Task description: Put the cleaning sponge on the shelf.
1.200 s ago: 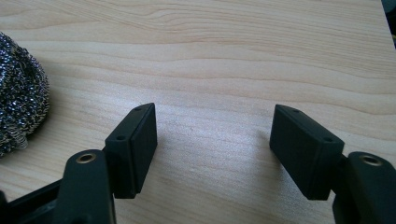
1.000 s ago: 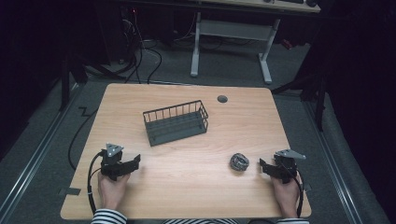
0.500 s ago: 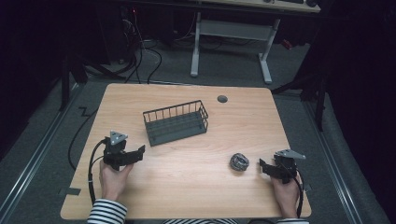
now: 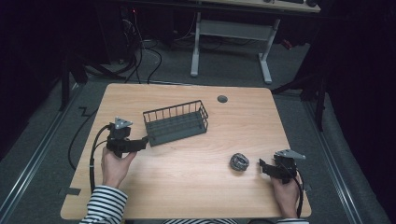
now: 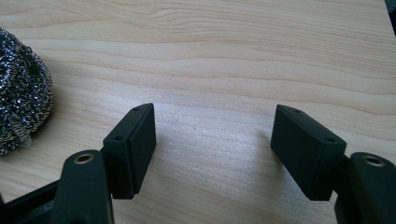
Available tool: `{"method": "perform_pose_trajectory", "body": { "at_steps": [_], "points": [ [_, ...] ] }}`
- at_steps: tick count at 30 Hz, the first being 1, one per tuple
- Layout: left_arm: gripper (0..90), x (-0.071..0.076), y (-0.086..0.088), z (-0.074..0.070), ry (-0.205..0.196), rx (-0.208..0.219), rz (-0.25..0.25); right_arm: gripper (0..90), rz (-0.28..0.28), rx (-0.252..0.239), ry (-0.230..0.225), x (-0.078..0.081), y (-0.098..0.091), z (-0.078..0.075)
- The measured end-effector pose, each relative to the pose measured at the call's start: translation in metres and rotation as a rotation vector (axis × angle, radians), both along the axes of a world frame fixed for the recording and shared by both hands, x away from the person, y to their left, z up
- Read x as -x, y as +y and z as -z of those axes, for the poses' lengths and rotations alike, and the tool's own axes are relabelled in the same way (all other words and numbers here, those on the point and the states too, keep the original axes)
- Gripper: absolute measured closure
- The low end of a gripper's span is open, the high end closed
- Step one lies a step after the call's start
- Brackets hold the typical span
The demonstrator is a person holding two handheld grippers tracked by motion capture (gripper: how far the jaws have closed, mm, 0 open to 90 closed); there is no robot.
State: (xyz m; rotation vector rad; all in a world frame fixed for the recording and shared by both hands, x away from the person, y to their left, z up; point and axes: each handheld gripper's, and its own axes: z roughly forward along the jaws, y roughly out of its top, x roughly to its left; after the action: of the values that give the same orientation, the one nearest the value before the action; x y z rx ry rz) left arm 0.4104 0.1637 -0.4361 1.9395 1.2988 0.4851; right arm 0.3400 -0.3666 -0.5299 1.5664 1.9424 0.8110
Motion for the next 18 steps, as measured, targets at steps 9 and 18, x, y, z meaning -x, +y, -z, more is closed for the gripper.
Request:
{"method": "perform_pose_trajectory", "body": {
  "at_steps": [9, 18],
  "points": [
    [24.9, -0.026, -0.009, -0.011, 0.011, -0.023, -0.009, 31.3, 0.0, 0.0, 0.001, 0.0, 0.0, 0.0],
    [27.3, -0.048, -0.015, -0.017, 0.033, -0.059, -0.019, 31.3, -0.001, 0.0, 0.001, 0.0, 0.0, 0.0]
  ]
}}
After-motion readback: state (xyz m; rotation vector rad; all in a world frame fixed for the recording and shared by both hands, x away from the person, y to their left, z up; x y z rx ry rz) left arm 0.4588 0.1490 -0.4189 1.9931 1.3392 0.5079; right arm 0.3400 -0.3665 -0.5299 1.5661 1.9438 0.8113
